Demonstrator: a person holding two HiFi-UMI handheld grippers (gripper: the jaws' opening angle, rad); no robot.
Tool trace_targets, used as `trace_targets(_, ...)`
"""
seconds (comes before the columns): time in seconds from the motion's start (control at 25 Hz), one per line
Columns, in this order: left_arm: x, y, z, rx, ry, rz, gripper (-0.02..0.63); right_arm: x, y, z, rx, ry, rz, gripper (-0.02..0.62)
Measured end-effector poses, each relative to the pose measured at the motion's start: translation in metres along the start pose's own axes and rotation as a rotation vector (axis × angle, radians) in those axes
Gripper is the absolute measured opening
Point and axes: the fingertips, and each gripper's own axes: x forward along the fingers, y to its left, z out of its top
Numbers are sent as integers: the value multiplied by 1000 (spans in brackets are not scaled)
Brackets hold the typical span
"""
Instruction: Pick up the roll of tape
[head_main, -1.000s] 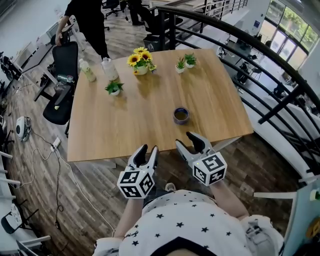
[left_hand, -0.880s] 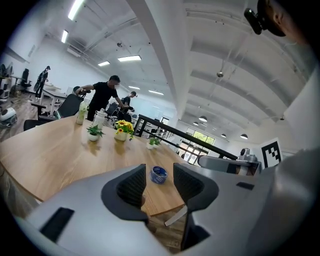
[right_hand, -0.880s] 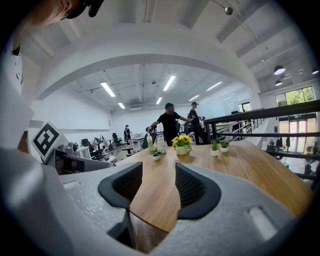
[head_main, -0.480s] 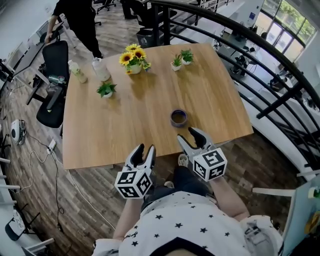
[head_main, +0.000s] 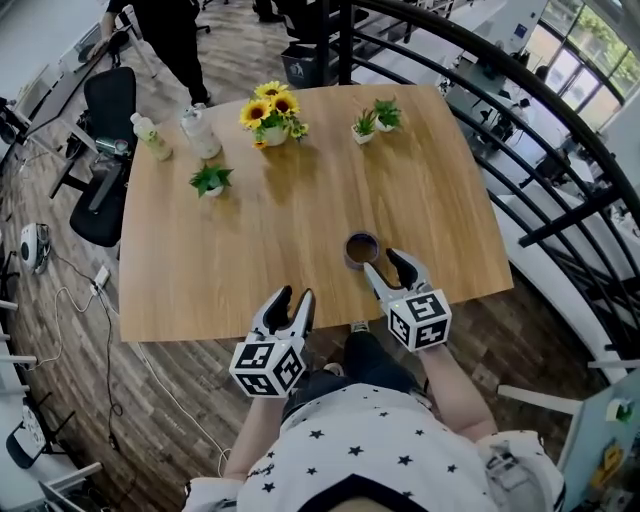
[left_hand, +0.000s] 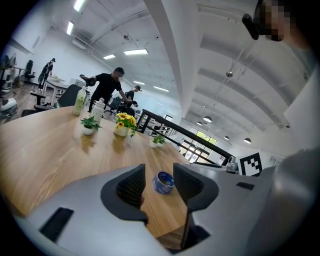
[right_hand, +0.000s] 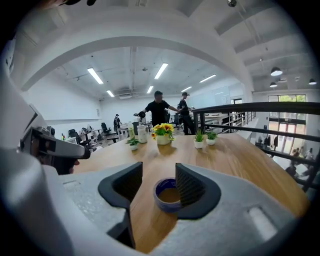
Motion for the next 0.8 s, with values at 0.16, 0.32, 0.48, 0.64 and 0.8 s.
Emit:
trace_targets(0.16,13,4,1,-9,6,4,156,18,-14,-10,-4,42,-7,190)
trace_targets(0.32,25,8,3,-14,10,7,158,37,-27,-22,-4,90,-12,190)
trace_targets(0.48,34,11,3,-18,18,12,157,53,-40,-37,5,143,-32,190)
trace_targets(0.64,41,12,2,-23,28,16,156,66,-53,-51,1,188,-49,190)
trace_targets(0.8,48,14,0,-30,39,17,157,79,-63,-62,-2,221,-56,189)
